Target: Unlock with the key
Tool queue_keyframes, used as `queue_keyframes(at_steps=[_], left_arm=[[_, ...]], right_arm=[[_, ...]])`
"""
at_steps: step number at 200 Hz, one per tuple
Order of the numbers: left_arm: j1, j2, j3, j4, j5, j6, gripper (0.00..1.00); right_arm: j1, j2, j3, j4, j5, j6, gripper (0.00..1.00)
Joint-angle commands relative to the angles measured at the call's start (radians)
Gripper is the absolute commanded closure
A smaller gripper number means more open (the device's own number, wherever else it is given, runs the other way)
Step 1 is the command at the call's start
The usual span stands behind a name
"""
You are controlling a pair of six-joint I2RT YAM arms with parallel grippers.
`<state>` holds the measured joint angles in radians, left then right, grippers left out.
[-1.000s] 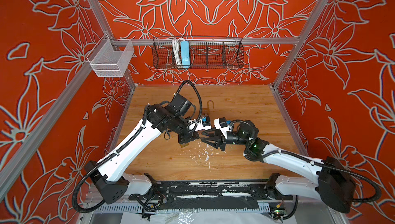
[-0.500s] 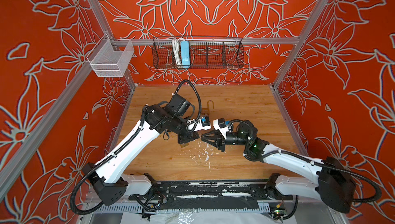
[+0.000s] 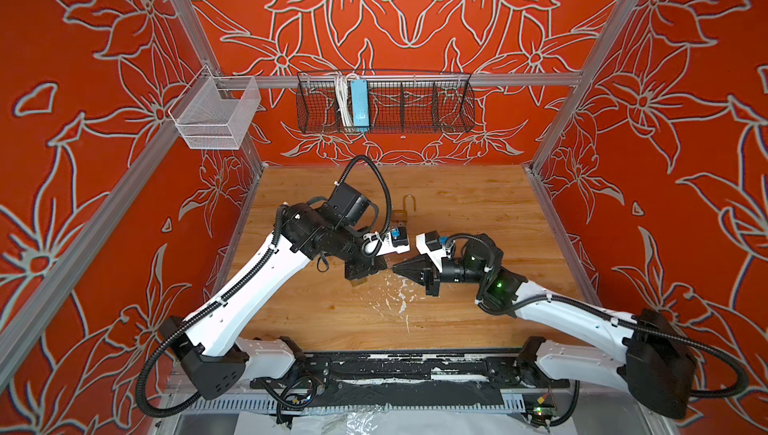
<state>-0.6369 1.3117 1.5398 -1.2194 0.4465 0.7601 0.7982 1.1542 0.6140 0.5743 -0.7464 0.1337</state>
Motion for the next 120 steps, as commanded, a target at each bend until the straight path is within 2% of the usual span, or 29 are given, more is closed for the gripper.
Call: queue_keyframes(at_steps=[1,62,120], left_arm=[[-0.007,0.000,0.002,-0.025,0.017,0.021,1.00],[-0.004,0.004,0.024,-0.045,0.001,0.026,1.00],[0.020,-0.018,0.015,0.017,0.065,0.010,1.00]], right_arm=[[0.004,-0.012,0.032,-0.025,-0.006,-0.025,1.00],[0.005,0.018,0.051,-0.070,-0.070,-0.025,1.00],[0.005,0.027,0.047,-0.051,-0.080,0.000,1.00]])
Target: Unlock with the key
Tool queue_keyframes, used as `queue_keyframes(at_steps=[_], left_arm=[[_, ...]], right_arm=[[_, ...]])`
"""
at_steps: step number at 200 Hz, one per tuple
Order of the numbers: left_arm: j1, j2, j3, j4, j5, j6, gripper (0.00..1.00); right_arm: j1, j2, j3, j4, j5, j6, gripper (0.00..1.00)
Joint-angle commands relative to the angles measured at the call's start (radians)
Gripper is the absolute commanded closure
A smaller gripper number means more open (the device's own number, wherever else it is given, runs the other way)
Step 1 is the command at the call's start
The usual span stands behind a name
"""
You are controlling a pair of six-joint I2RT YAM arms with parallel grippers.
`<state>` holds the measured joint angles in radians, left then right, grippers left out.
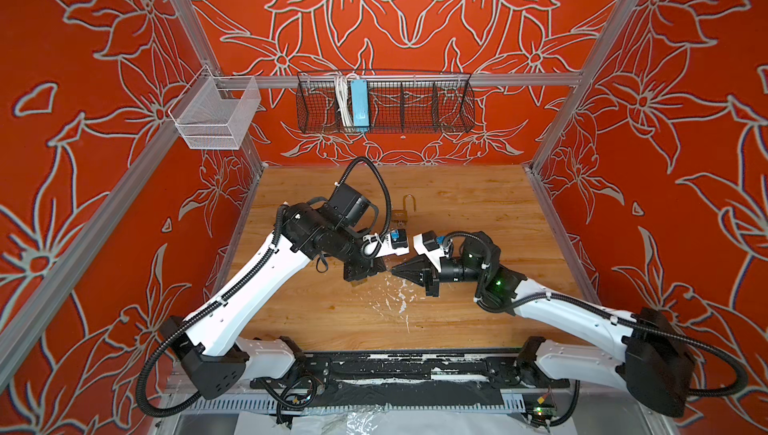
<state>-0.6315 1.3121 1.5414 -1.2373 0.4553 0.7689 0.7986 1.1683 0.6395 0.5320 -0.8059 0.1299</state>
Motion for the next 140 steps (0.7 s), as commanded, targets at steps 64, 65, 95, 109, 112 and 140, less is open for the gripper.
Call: queue_keyframes(at_steps=[64,65,95,109,112,140], left_arm=[[0.035,-0.053,-0.057,0.117,0.100,-0.030,1.00],[0.035,-0.053,-0.058,0.118,0.101,-0.031,1.00],[0.052,-0.075,-0.081,0.155,0.151,-0.048,1.00],[0.063,-0.087,-0.090,0.177,0.167,-0.055,1.00],[0.066,-0.090,-0.092,0.182,0.169,-0.058,1.00],[0.097,-0.122,-0.132,0.244,0.211,-0.090,1.00]], right_arm=[[0.004,0.009,0.015,0.011,-0.020,0.011,1.00],[0.004,0.009,0.015,0.011,-0.020,0.011,1.00],[0.004,0.016,0.015,0.005,-0.027,0.013,1.00],[0.004,0.020,0.017,0.010,-0.029,0.017,1.00],[0.004,0.020,0.016,0.011,-0.030,0.018,1.00],[0.004,0.025,0.016,0.015,-0.035,0.020,1.00]])
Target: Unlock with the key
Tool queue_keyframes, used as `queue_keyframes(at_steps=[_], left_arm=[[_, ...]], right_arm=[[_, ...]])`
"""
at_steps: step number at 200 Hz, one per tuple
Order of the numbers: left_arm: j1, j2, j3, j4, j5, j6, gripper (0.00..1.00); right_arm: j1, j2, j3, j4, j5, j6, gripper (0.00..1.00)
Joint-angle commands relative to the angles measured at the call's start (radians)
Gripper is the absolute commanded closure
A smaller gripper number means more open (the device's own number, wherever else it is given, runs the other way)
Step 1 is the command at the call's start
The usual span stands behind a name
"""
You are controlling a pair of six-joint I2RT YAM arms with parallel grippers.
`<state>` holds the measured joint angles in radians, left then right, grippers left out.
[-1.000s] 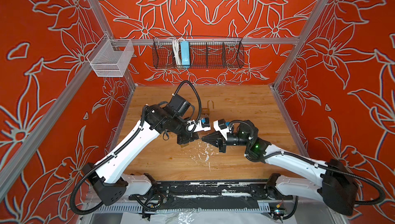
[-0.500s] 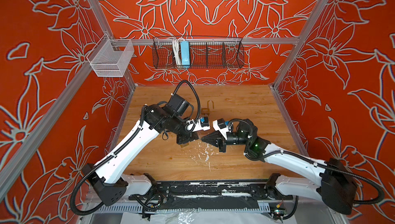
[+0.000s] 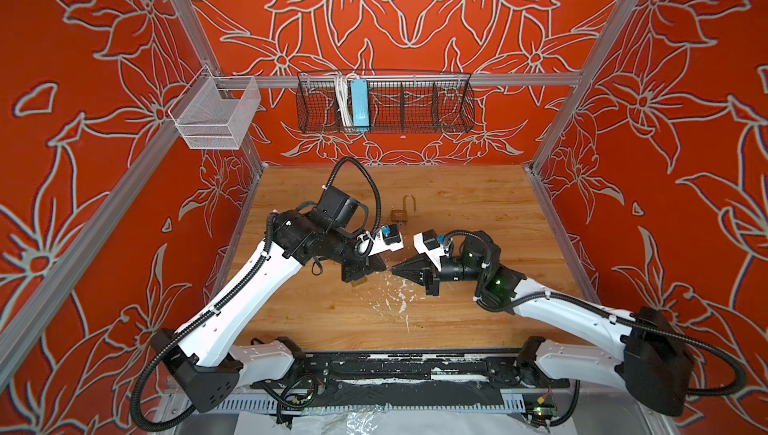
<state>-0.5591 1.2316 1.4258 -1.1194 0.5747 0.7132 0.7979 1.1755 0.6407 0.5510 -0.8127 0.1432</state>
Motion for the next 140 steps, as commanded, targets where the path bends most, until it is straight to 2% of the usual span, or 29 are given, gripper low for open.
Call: queue_keyframes(at_steps=[1,26,58,97,140], left_arm=[[0.026,-0.043,-0.018,0.129,0.093,-0.035,1.00],[0.046,-0.081,-0.080,0.200,0.136,-0.072,1.00],[0.062,-0.164,-0.213,0.380,0.188,-0.159,1.00],[0.064,-0.235,-0.321,0.548,0.198,-0.234,1.00],[0.065,-0.262,-0.350,0.601,0.203,-0.253,1.00]], right_arm=[[0.004,0.019,0.015,-0.004,-0.028,0.008,1.00],[0.006,0.020,0.014,0.006,-0.018,0.014,1.00],[0.004,0.026,0.011,0.015,-0.014,0.024,1.00],[0.006,0.022,0.010,0.015,-0.007,0.027,1.00],[0.006,0.012,0.005,0.016,0.007,0.032,1.00]])
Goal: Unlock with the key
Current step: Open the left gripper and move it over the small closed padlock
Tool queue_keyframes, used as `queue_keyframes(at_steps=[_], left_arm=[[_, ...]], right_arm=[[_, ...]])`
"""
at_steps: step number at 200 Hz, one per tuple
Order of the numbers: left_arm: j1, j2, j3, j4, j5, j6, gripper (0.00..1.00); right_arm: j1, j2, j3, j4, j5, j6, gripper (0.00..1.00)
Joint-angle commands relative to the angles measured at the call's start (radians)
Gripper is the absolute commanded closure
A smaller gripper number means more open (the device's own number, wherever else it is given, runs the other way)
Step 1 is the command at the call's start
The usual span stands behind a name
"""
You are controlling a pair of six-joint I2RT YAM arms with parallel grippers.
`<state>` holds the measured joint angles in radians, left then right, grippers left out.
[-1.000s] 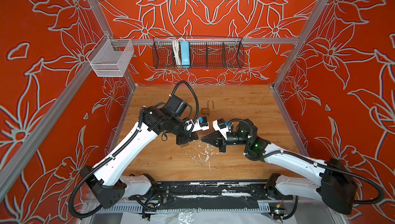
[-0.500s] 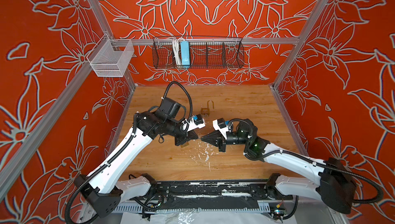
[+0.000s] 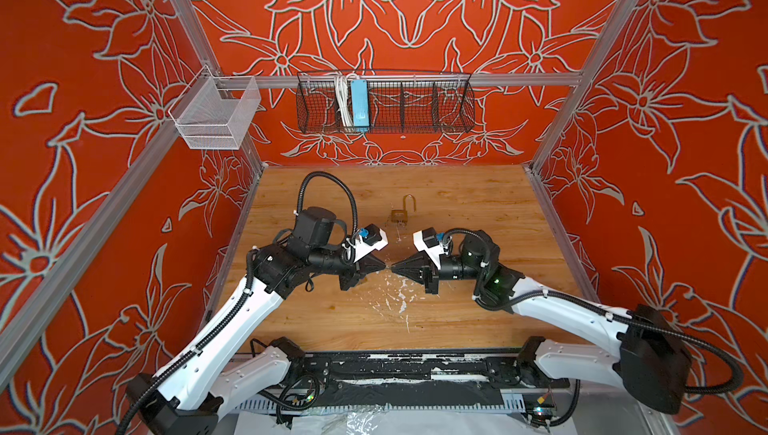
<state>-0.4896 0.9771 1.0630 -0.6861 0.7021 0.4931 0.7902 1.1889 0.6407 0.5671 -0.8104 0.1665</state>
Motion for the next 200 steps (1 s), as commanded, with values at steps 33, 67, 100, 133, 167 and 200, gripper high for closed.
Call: queue_keyframes(at_steps=[33,67,100,133,167,200], left_arm=[[-0.004,0.001,0.011,0.161,0.085,-0.029,1.00],[-0.004,0.002,0.012,0.150,0.066,-0.020,1.00],[-0.004,-0.003,0.009,0.161,0.037,-0.029,1.00],[-0.004,-0.033,-0.053,0.246,-0.135,-0.148,0.56],[0.002,-0.113,-0.141,0.376,-0.346,-0.358,0.01],[0.008,-0.146,-0.167,0.348,-0.513,-0.585,0.03]], right_arm=[[0.012,-0.008,0.004,-0.001,0.008,0.011,1.00],[0.012,-0.009,0.008,-0.004,-0.012,0.011,1.00],[0.012,-0.012,0.005,0.003,-0.005,0.023,1.00],[-0.001,-0.037,-0.009,0.011,0.116,0.071,1.00],[-0.050,-0.071,-0.057,0.033,0.246,0.149,1.00],[-0.139,-0.102,-0.153,0.132,0.271,0.283,1.00]])
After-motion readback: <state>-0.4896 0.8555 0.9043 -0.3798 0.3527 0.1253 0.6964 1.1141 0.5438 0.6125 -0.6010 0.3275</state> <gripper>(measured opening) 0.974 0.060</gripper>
